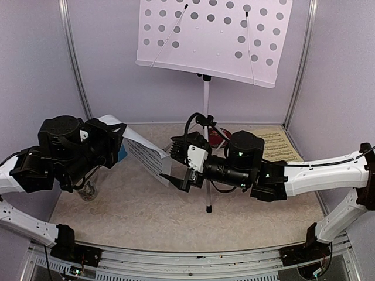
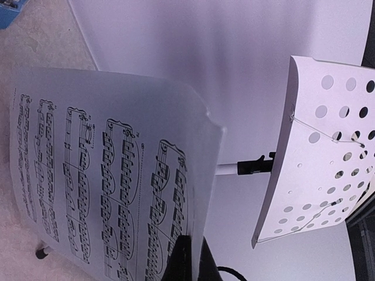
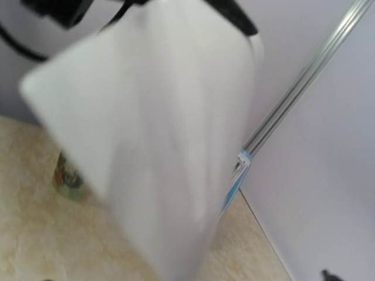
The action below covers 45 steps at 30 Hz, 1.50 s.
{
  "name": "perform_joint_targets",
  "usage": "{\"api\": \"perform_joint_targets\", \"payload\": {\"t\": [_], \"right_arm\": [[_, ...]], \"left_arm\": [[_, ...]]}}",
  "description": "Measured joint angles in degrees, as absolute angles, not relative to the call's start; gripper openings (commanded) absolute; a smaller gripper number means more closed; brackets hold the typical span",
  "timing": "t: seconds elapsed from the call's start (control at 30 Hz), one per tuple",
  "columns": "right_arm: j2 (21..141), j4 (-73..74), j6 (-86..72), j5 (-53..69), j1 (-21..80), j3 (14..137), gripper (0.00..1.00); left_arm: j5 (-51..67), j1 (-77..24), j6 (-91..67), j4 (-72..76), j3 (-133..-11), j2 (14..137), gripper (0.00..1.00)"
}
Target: Set up the instrument practice props
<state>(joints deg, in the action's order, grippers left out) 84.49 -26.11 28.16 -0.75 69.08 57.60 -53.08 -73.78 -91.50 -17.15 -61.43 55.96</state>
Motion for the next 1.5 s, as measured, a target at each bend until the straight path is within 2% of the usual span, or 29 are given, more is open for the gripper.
{"api": "perform_joint_targets", "payload": {"t": [0.03,0.1,0.23,0.33,0.47,0.67,0.77,0.83,0.87,1.03,1.23,1.37,1.5], "right_arm": [[84.68,-26.70,27.53,-0.95,69.10,57.84,0.82],[85.41,-28.10,26.61,-2.15,69.23,58.61,0.64],[86.85,-31.40,25.36,-6.59,69.54,59.57,0.21],[87.22,-33.21,25.02,-9.78,69.78,59.57,0.00],[87.09,-34.70,24.47,-12.25,70.02,59.55,0.00],[85.01,-31.99,20.45,-14.02,69.38,59.53,0.00],[82.06,-28.10,14.48,-12.21,67.05,59.29,0.00],[78.72,-25.87,10.11,-11.22,64.01,58.24,0.00],[76.88,-24.86,8.36,-10.90,62.78,57.60,0.00],[67.75,-19.09,1.23,-9.56,59.92,56.40,0.00],[59.24,-12.12,-3.57,-9.91,59.75,56.07,0.00],[55.16,-8.69,-6.09,-10.83,59.70,55.29,0.00],[53.67,-5.76,-8.14,-11.75,59.70,54.37,0.00]], "left_arm": [[-53.17,-73.82,-91.50,-16.71,-61.43,56.05,0.00],[-53.34,-73.91,-91.50,-15.64,-61.43,56.23,0.00],[-53.78,-74.04,-91.55,-13.28,-61.17,56.38,0.00],[-54.06,-74.04,-91.57,-11.60,-60.58,56.42,0.00],[-54.37,-74.04,-91.44,-10.00,-60.20,56.88,0.02],[-53.98,-72.88,-85.14,-7.92,-60.16,57.63,0.49],[-50.35,-67.37,-76.82,-6.42,-59.75,57.30,0.68],[-46.48,-61.60,-69.97,-4.54,-58.04,56.38,0.90],[-44.53,-59.24,-66.78,-3.86,-57.17,56.03,0.98],[-29.95,-45.32,-50.00,0.60,-52.71,56.99,0.99],[-6.46,-30.72,-37.74,7.38,-51.79,70.87,0.99],[4.67,-28.62,-32.47,8.36,-58.24,87.79,0.98],[12.16,-28.88,-28.42,9.15,-65.01,99.85,0.91]]}}
